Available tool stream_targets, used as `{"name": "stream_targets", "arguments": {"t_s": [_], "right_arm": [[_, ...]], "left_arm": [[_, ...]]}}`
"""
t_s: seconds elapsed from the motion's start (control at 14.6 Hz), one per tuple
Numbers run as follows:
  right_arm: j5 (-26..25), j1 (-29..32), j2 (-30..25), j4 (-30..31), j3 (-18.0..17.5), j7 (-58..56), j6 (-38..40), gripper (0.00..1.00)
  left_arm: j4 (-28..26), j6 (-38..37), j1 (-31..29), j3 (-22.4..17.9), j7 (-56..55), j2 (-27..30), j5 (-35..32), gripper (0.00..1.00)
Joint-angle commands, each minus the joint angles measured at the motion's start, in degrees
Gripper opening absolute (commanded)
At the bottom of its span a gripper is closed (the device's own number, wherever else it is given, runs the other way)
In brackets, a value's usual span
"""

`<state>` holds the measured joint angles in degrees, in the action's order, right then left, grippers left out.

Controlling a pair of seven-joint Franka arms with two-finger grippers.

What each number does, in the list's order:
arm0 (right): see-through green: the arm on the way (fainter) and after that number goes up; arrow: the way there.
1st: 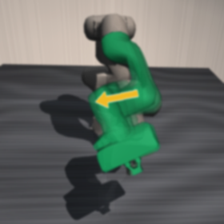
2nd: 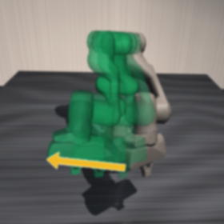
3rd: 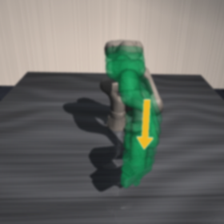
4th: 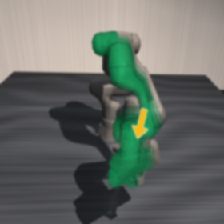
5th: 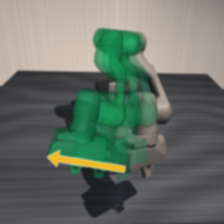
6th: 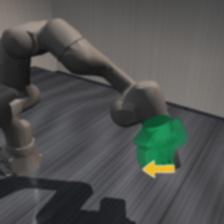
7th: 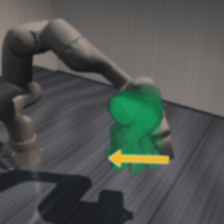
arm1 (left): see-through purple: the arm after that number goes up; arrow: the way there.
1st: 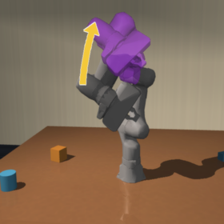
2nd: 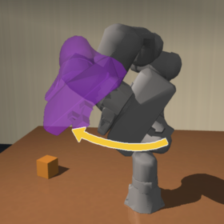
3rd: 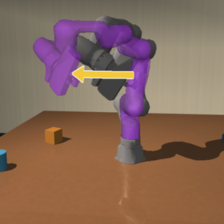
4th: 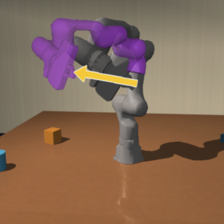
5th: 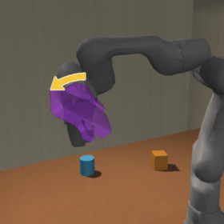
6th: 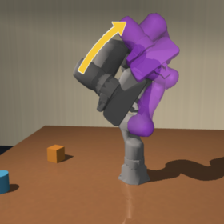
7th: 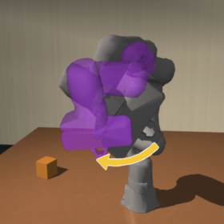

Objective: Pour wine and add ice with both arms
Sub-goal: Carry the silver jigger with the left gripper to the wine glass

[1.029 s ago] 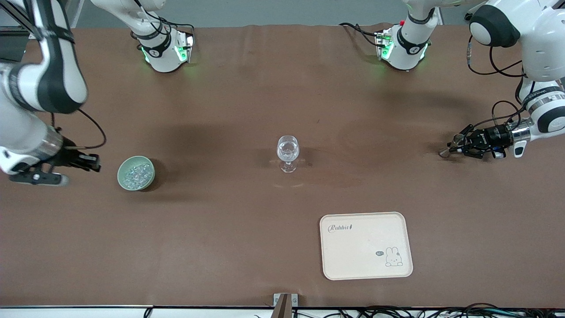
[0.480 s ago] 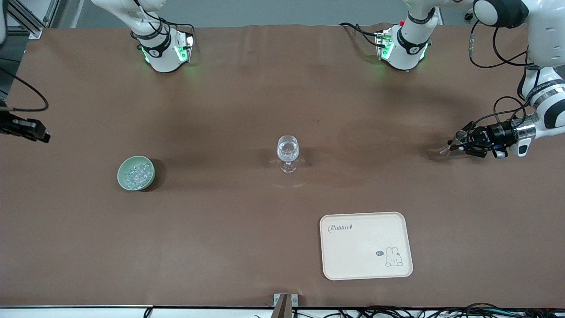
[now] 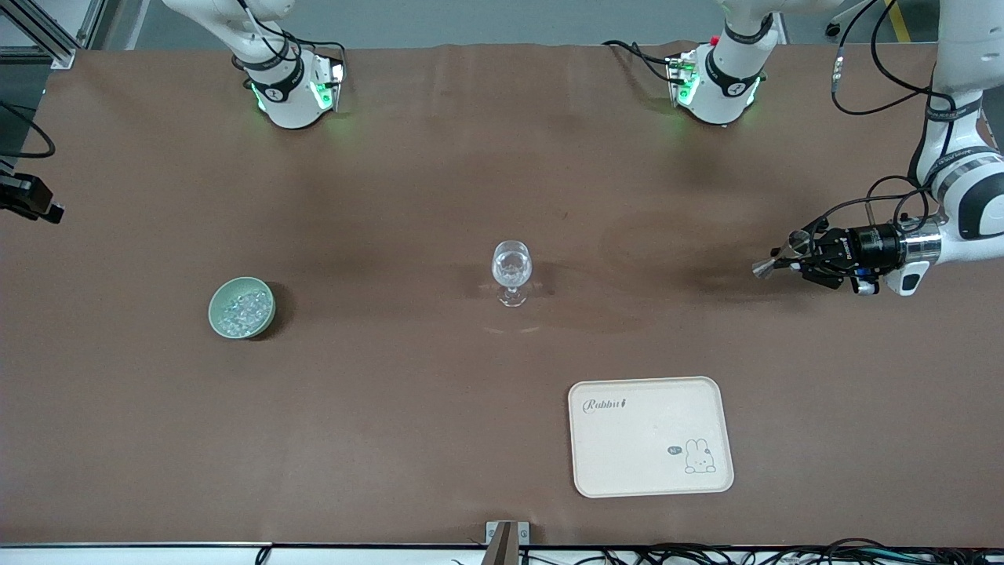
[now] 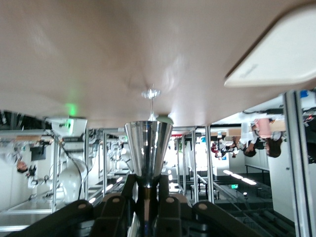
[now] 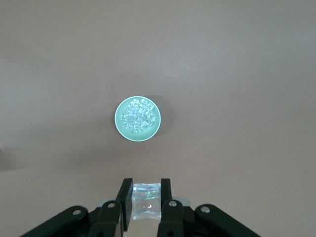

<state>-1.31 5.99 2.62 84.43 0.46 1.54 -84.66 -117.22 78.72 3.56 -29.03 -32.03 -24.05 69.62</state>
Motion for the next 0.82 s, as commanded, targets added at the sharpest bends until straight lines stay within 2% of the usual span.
{"name": "stream_targets", "arguments": {"t_s": [0.0, 0.14, 0.41, 0.75], "right_arm": [[0.69, 1.04, -2.53, 3.29, -0.64, -0.92, -0.95, 0.01], [0.69, 0.86, -3.58, 4.16, -0.64, -0.84, -1.21, 0.01], [1.74, 0.78, -3.59, 4.69, -0.72, -0.92, -4.97, 0.01], [2.36, 1.04, -3.59, 5.57, -0.72, -0.92, -6.93, 0.01]], "left_arm": [[-1.44, 3.18, -0.22, 4.40, -9.05, 8.56, -1.42, 0.00], [0.14, 4.94, -0.22, 8.88, -16.36, 12.17, -2.12, 0.00], [-0.29, 13.72, -0.49, 20.39, -24.11, 18.07, -7.13, 0.00], [-0.46, 23.46, -0.49, 29.71, -29.64, 18.69, -7.13, 0.00]]}}
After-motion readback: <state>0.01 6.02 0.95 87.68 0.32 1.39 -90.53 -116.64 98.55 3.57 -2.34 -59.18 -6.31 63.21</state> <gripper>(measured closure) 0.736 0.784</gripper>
